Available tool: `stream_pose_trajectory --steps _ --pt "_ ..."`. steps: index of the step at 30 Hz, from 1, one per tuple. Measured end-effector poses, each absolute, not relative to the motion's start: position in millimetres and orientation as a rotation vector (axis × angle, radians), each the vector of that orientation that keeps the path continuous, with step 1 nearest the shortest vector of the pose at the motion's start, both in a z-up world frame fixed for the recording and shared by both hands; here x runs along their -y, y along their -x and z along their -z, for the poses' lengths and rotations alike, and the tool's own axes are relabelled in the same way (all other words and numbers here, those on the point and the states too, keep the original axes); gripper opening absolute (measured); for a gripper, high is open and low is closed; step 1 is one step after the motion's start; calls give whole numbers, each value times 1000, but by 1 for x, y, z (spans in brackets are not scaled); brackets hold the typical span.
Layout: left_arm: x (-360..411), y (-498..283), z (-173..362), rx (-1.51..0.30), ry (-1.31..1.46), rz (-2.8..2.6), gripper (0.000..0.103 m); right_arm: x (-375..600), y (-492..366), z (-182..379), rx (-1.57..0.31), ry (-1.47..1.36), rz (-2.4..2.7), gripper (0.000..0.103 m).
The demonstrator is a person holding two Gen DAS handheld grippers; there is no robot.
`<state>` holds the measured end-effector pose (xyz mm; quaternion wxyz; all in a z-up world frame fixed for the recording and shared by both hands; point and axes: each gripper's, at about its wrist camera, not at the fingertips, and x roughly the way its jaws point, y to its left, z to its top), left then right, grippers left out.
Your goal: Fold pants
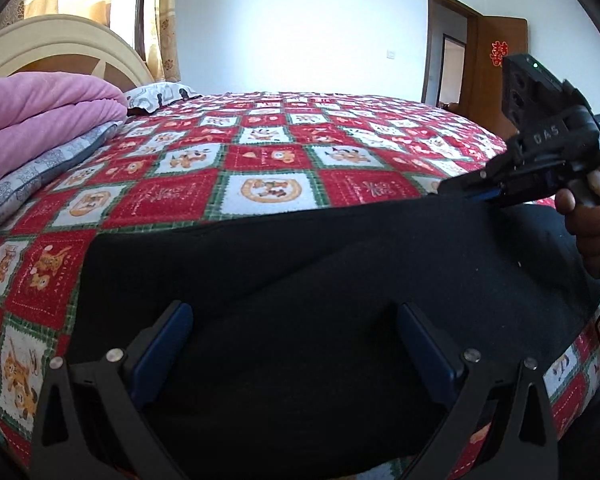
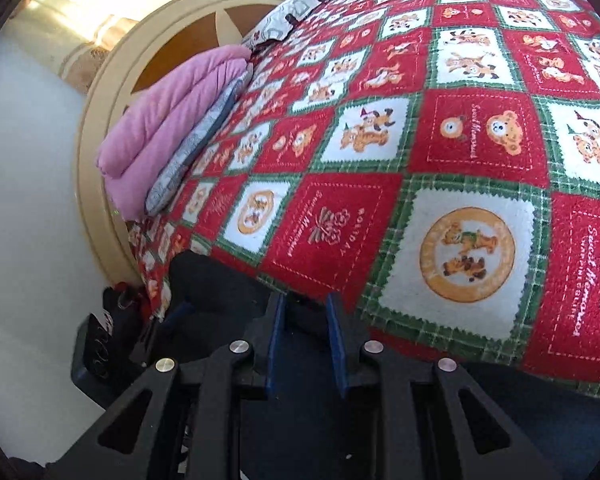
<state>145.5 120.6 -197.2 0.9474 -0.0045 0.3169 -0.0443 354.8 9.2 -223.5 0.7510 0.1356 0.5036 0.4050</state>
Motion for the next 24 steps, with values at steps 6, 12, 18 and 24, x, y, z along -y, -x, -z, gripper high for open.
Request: stream_pose_trajectory --steps 6,12,18,24 --pt "-120 -147 198 -651 8 86 103 -3 -351 201 -986 -275 -826 3" --pt "-121 -148 199 -646 7 86 103 14 -364 194 -952 -301 -716 0" --pt "-121 -148 200 -640 5 82 103 14 -359 208 -986 -295 -761 1" --pt "-121 -147 200 -636 5 79 103 1 -352 209 -994 -289 -816 40"
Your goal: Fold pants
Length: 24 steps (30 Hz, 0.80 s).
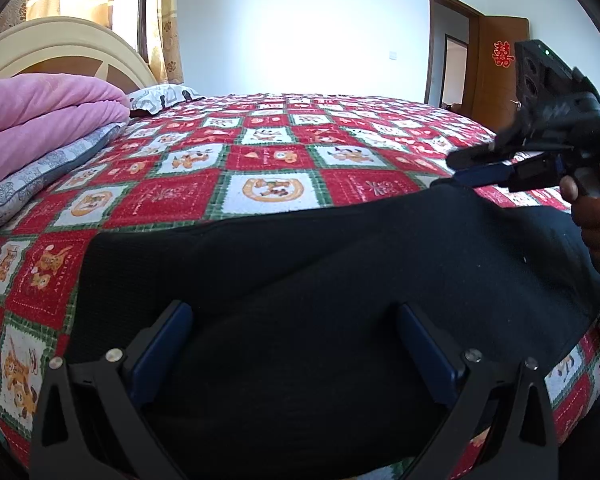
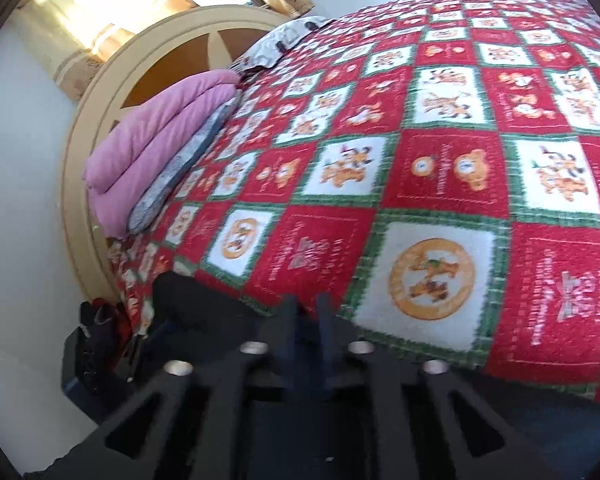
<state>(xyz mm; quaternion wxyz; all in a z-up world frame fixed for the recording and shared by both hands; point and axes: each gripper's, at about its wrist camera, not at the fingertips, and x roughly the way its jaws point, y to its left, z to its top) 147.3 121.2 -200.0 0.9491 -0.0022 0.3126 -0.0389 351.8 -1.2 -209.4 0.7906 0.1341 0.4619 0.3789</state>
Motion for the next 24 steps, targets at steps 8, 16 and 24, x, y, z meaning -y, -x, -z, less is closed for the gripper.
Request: stream_pose_trajectory --steps 8,16,24 --pt "-121 -147 201 -633 4 79 103 -21 -352 216 -1041 -231 -817 25" --pt "-120 -144 202 -607 -1 75 103 -24 -350 215 -986 -159 -729 6" --pt "-119 -139 190 -615 10 56 103 12 -335 205 -968 -124 -693 48"
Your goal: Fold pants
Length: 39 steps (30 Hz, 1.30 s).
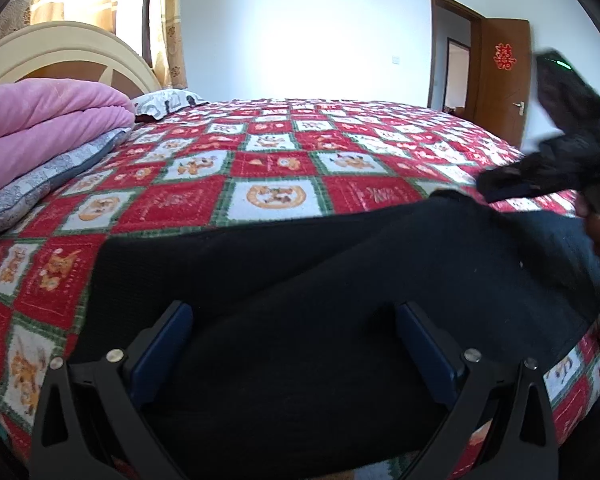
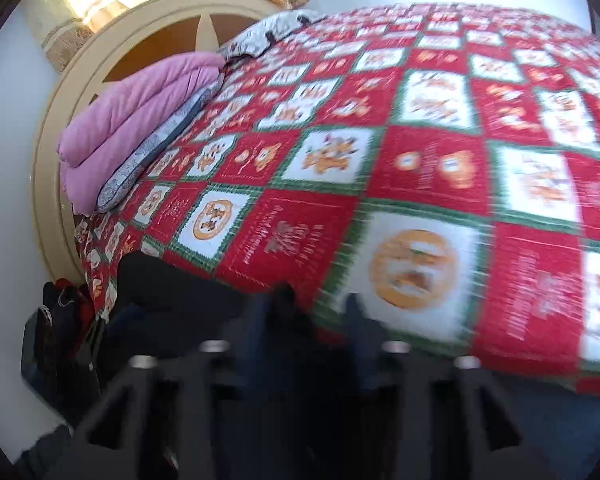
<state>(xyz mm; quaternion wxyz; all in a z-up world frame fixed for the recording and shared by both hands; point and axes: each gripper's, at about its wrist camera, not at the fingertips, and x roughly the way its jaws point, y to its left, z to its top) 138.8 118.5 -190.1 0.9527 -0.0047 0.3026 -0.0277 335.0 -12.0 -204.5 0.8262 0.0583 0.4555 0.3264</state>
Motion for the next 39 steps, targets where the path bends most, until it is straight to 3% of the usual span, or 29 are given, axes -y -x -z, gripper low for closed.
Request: stream_pose_trajectory --steps 7,15,24,29,30,32,33,35,39 --pt "-80 -124 160 -550 -6 149 103 170 -275 172 -891 -143 -485 48" --pt "-2 -126 171 -620 -24 353 103 409 -181 178 -863 -510 -63 49" --pt "38 -129 180 -651 -19 405 103 490 -156 206 -805 -765 21 49" --pt "39 -128 190 -652 -41 390 103 493 -158 203 -738 -772 36 48" --pt "41 -128 191 -650 -52 387 103 497 -160 203 -723 -775 62 47" --pt "42 -128 192 -650 -65 385 103 503 -163 203 -704 -789 91 16" --pt "43 -128 192 -649 -68 385 103 506 -165 203 -699 -785 102 11" --pt "41 -128 192 -646 -62 388 103 509 -173 199 -679 -767 100 4" --pt "40 -128 193 -646 -57 391 103 499 -177 165 -581 -677 13 3"
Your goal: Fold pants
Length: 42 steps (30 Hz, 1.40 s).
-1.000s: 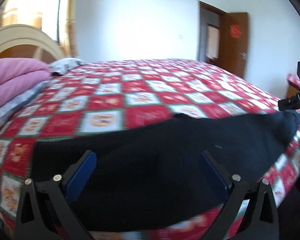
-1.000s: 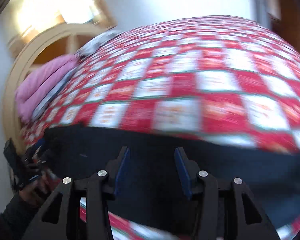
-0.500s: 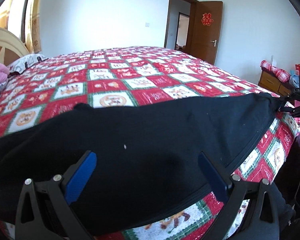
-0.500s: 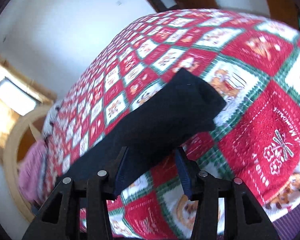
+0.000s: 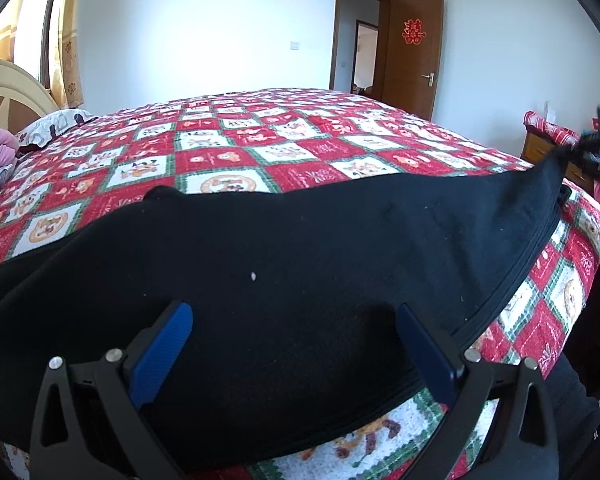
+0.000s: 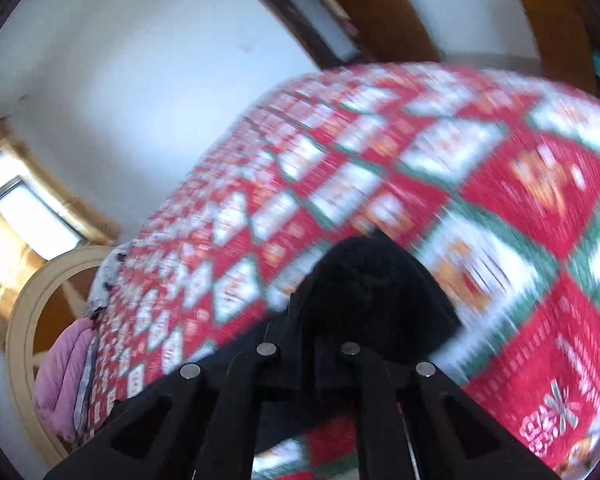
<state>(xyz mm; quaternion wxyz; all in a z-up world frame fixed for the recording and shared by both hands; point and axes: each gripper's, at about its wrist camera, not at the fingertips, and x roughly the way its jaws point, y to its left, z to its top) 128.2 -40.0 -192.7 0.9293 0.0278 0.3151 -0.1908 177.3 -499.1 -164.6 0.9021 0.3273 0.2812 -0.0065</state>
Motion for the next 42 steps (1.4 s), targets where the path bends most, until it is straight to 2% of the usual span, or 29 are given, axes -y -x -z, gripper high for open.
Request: stream_pose_trajectory --steps 4,10,17,18,19,21,23,25,29,37,38,39,41,42 --pt "42 -128 194 -643 -75 382 103 488 -164 131 -427 -561 -73 3" --pt "42 -128 195 -644 -82 390 103 525 -161 186 -579 -681 60 3" --pt "43 -125 192 -641 -85 386 103 523 -147 199 -708 -688 114 4" --pt "41 -125 188 -640 -64 391 103 525 -146 202 -715 -698 127 6" --pt "38 -124 182 -632 -30 400 103 528 -146 204 -728 -703 146 13" --pt "37 -121 172 -601 2 420 103 533 -141 203 -727 -722 162 17" --pt "43 -119 162 -571 -10 437 103 537 -136 192 -704 -683 230 50" --pt "52 -123 160 -575 -33 458 103 542 -128 173 -635 -620 313 53" --pt "69 -134 168 -612 -65 457 103 552 -149 150 -599 -581 258 53" --pt "64 -136 185 -660 -24 408 103 546 -233 178 -846 -624 90 52" --pt "65 -135 185 -657 -33 406 103 544 -236 183 -864 -619 86 42" --pt "66 -135 185 -658 -39 404 103 542 -236 187 -868 -614 79 37" --pt "68 -136 186 -659 -53 393 103 537 -236 195 -890 -576 84 12" --pt "70 -136 187 -659 -62 387 103 535 -235 198 -888 -560 85 8"
